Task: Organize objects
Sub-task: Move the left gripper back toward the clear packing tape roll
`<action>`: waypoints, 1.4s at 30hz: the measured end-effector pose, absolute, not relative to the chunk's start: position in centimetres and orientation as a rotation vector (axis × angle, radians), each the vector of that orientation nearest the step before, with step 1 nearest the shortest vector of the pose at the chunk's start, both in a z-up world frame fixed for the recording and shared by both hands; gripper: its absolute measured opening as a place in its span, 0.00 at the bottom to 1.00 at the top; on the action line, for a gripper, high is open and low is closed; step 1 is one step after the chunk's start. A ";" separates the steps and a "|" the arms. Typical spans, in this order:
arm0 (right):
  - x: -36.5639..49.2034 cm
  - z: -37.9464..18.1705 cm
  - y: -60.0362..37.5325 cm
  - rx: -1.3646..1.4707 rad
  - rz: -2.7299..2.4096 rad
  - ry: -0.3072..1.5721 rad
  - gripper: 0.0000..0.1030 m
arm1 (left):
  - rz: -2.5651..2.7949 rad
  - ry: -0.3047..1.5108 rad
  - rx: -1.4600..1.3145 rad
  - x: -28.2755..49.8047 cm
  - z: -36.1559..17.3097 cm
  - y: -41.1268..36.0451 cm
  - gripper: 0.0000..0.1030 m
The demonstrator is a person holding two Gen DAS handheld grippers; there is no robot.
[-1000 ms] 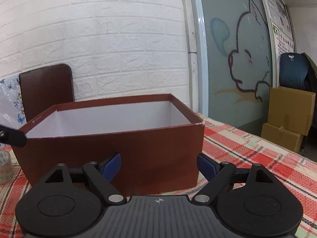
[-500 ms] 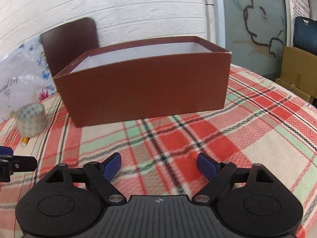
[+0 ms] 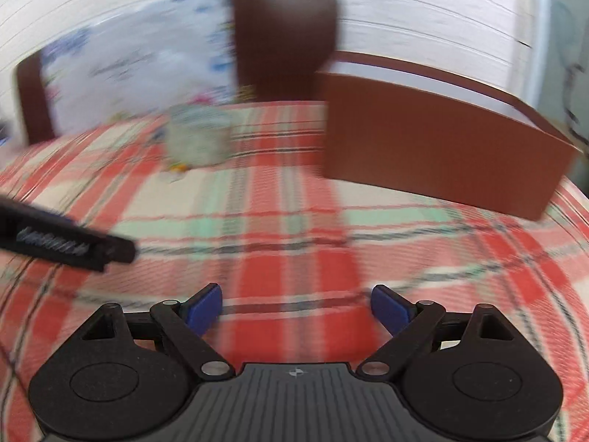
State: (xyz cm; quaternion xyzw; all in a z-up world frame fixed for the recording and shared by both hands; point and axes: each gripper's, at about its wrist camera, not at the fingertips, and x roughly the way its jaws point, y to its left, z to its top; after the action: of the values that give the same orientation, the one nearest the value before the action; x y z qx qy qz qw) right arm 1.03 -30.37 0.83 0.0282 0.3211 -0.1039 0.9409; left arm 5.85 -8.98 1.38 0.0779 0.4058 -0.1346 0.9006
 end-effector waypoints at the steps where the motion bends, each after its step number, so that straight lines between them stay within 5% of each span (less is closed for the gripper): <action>1: 1.3 0.8 -29.6 0.041 -0.180 0.660 0.85 | -0.265 0.844 0.150 5.9 1.2 -8.3 0.78; 15: 5.5 1.1 -23.5 -0.082 -0.033 0.663 0.84 | -0.114 0.824 0.056 8.0 0.2 -0.7 0.84; 23: 9.8 0.7 -24.5 -0.001 -0.062 0.657 0.89 | 0.028 0.756 -0.005 11.4 -0.8 4.0 1.00; 35: 19.0 2.4 -26.0 0.058 -0.097 0.493 0.99 | 0.049 0.651 -0.020 11.5 -1.6 5.2 1.00; 38: 21.0 1.8 -26.6 0.091 -0.112 0.533 0.89 | 0.048 0.650 -0.018 11.6 -1.7 5.2 1.00; 42: 19.0 2.0 -27.3 0.130 -0.105 0.522 0.88 | 0.048 0.651 -0.018 11.6 -1.7 5.2 1.00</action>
State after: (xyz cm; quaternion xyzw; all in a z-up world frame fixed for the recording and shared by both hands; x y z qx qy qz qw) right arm 18.99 -27.25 1.99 0.0641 0.2579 -0.0518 0.9626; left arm 11.62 5.24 -1.67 -0.0091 0.3196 0.0236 0.9472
